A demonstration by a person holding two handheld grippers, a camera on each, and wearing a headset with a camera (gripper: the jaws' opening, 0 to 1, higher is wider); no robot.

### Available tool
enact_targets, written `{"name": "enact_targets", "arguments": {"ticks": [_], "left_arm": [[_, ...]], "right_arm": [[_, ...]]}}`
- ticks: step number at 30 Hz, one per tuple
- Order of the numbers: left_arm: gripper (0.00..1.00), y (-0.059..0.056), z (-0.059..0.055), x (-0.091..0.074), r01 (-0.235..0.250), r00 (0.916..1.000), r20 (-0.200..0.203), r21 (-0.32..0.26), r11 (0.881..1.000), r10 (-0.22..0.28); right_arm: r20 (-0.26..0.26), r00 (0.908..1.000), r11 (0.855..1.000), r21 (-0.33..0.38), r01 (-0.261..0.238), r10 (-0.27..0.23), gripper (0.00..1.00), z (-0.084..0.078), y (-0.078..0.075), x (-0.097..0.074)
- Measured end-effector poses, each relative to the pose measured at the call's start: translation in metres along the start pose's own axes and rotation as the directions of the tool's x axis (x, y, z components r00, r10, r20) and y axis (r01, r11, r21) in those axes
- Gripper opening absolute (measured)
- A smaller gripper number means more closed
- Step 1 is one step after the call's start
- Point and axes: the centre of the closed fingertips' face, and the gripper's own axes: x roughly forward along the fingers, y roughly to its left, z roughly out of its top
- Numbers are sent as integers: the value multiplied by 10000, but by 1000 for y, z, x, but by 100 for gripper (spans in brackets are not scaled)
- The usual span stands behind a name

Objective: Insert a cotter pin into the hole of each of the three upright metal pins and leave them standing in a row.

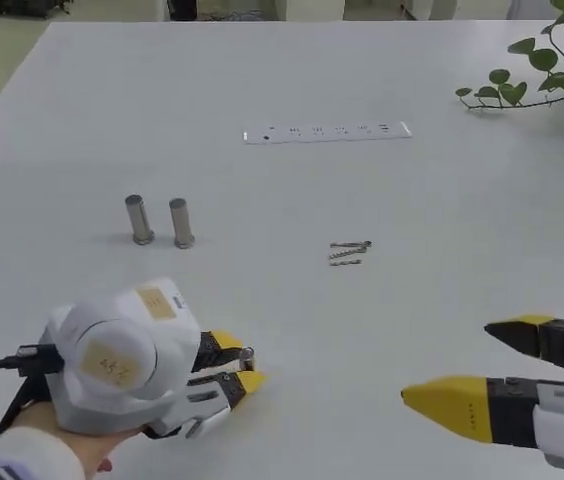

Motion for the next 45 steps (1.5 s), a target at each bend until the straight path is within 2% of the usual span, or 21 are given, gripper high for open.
{"name": "enact_targets", "arguments": {"ticks": [1, 4, 6, 9, 11, 17, 20, 22, 24, 26, 27, 29, 33, 37, 42, 45], "left_arm": [[19, -1, 2, -1, 73, 10000, 62, -294, 9995, -71], [24, -1, 10, -7, 144, 9995, 295, -579, 9982, -127], [31, -3, 18, -12, 225, 9976, 669, -951, 9952, -161], [41, -7, 25, -20, 471, 9948, 947, -1064, 9932, -370], [51, -11, 28, -25, 613, 9931, 1064, -1135, 9916, -492], [71, -21, 32, -40, 957, 9895, 1200, -1257, 9874, -806], [73, -25, 32, -49, 1138, 9868, 1319, -1514, 9819, -941], [74, -24, 30, -54, 1024, 9886, 1263, -1605, 9817, -824], [73, -18, 21, -59, 563, 9952, 881, -1653, 9846, -421], [73, -13, 18, -63, 293, 9960, 880, -1894, 9815, -127], [74, -10, 17, -68, 161, 9946, 1038, -2283, 9734, 79], [77, -9, 15, -73, 95, 9936, 1108, -2704, 9627, 213], [83, -5, 8, -80, -168, 9934, 1028, -3128, 9497, 515], [88, -6, 3, -86, -177, 9929, 1046, -3467, 9378, 575], [99, -14, -4, -89, 95, 9963, 833, -3554, 9347, 215], [99, -16, -8, -89, 122, 9972, 733, -3587, 9334, 151]], "right_arm": [[-4, 10000, 10000, 1, -26, 26, 77, 0, 0, 0], [122, 9999, 9999, 34, -118, 118, 77, 4, 1, 1], [151, 9997, 9998, 15, -177, 177, 77, 6, 2, 2], [110, 9997, 9997, -49, -226, 227, 77, 7, 1, 3], [127, 9996, 9997, -49, -248, 249, 77, 7, 0, 3], [84, 9996, 9996, -66, -282, 282, 76, 8, -3, 2], [82, 9994, 9994, -102, -326, 326, 76, 9, -4, 2], [66, 9994, 9994, -129, -332, 333, 76, 9, -4, 1], [66, 9995, 9993, -182, -321, 322, 76, 10, -5, 1], [102, 9994, 9993, -160, -334, 336, 76, 11, -5, 1], [101, 9993, 9992, -145, -360, 362, 76, 11, -5, 1], [73, 9992, 9992, -128, -380, 381, 76, 11, -6, 2], [0, 9992, 9991, -131, -396, 396, 76, 10, -9, 4], [-30, 9990, 9989, -159, -435, 435, 76, 12, -10, 4], [-108, 9989, 9987, -190, -465, 463, 75, 15, -14, 4], [-154, 9989, 9987, -247, -454, 450, 75, 17, -17, 4]]}}
